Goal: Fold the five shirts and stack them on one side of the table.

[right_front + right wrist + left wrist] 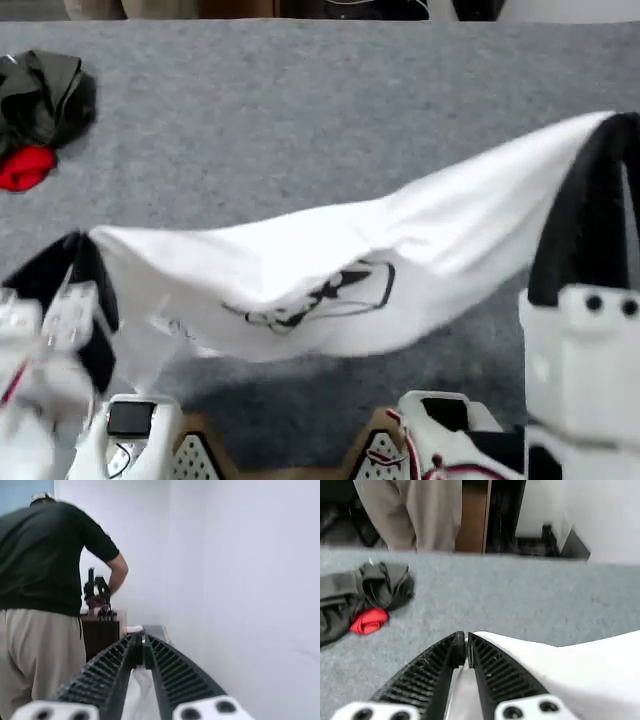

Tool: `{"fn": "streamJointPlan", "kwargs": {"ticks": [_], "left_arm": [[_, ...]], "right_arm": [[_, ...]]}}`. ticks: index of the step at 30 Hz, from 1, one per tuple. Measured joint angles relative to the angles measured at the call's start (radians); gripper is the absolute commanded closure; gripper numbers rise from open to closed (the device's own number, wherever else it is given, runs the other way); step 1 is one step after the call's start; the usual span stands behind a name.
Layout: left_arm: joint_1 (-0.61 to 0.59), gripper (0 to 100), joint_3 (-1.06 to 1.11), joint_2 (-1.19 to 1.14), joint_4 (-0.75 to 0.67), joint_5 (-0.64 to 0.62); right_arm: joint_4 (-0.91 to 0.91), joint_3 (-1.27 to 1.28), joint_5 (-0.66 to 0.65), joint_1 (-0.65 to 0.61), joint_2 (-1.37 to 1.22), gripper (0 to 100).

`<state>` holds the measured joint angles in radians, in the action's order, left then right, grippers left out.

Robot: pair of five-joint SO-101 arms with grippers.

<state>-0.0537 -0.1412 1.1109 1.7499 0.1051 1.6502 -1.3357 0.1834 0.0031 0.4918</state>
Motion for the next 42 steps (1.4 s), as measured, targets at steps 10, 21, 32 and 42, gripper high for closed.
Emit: {"fn": "streamJointPlan", "kwargs": {"ticks": [10,21,32,42], "left_arm": [[0.003,98,0.137,0.091,0.0,-0.002],[0.003,98,0.425,0.091,-0.135,-0.002],[0.003,98,0.789,0.08,-0.388,-0.002],[0.003,98,0.873,0.077,-0.446,-0.002]], "right_arm": [[-0.322,0.187,0.0,0.0,0.068,99.3],[-0.479,0.686,-0.06,-0.028,0.064,99.1],[0.02,1.254,-0.157,-0.275,0.054,98.9],[0.118,1.608,-0.187,-0.311,0.074,98.9]]}}
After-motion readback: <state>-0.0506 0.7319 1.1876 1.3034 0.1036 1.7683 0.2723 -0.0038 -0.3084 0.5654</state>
